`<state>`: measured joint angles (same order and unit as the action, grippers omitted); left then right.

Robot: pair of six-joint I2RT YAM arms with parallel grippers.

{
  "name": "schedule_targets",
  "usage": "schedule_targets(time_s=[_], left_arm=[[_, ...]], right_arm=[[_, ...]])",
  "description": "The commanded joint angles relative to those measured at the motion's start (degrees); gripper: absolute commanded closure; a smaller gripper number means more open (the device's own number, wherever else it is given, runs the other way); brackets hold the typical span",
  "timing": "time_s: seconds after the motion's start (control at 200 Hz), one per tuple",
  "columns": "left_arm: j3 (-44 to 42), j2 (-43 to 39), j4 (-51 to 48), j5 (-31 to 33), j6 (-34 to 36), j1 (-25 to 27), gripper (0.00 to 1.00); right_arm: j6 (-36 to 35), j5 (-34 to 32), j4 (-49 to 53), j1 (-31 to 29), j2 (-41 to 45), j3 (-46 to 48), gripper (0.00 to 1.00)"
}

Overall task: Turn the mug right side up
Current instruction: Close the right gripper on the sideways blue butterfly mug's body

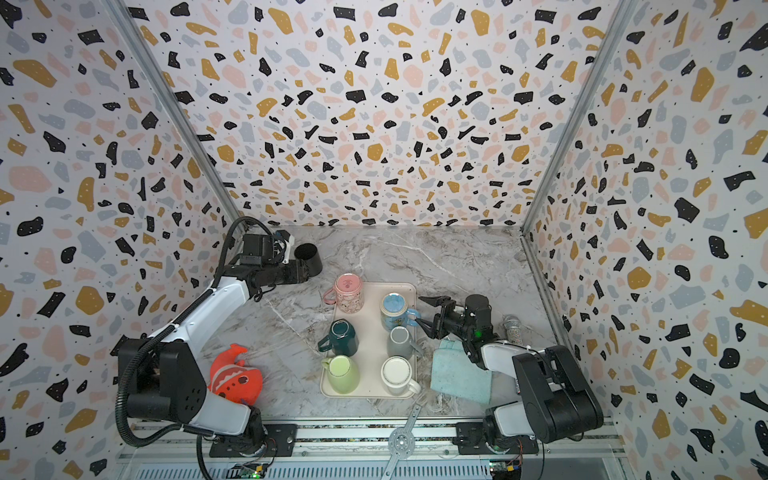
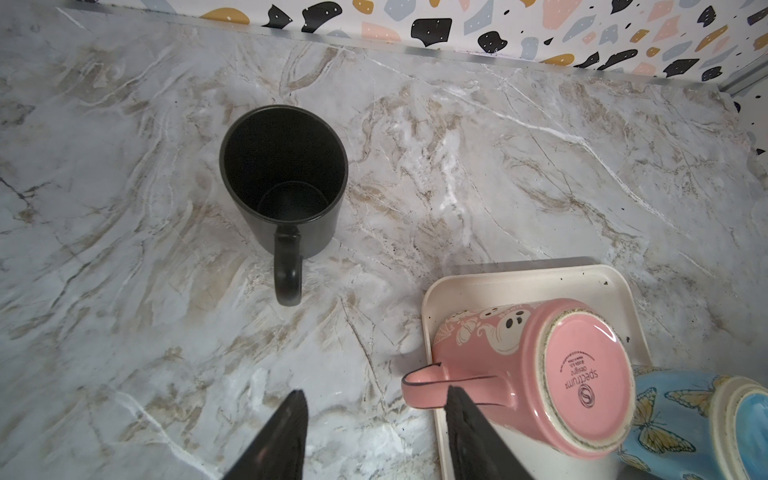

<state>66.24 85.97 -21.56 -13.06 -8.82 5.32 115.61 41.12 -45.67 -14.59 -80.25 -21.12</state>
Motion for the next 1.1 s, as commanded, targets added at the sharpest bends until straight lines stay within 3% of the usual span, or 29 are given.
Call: schedule_targets(time_s=[0.0, 0.466, 1.096], left_arm=[[0.3, 0.4, 0.1, -0.4, 0.0, 0.2, 0.46], [-0.2, -0.6, -0.3, 0.6, 0.0, 0.2, 0.45], [0.1, 0.5, -0.5, 1.3, 0.1, 0.2, 0.45]], right_arm=[[1.9, 1.4, -1.5, -0.3, -1.3, -1.0, 0.3], [4.4, 4.4, -1.7, -1.4, -6.1, -2.4, 0.3], [5.6, 5.0, -2.0, -1.3, -12.1, -5.1, 0.42]])
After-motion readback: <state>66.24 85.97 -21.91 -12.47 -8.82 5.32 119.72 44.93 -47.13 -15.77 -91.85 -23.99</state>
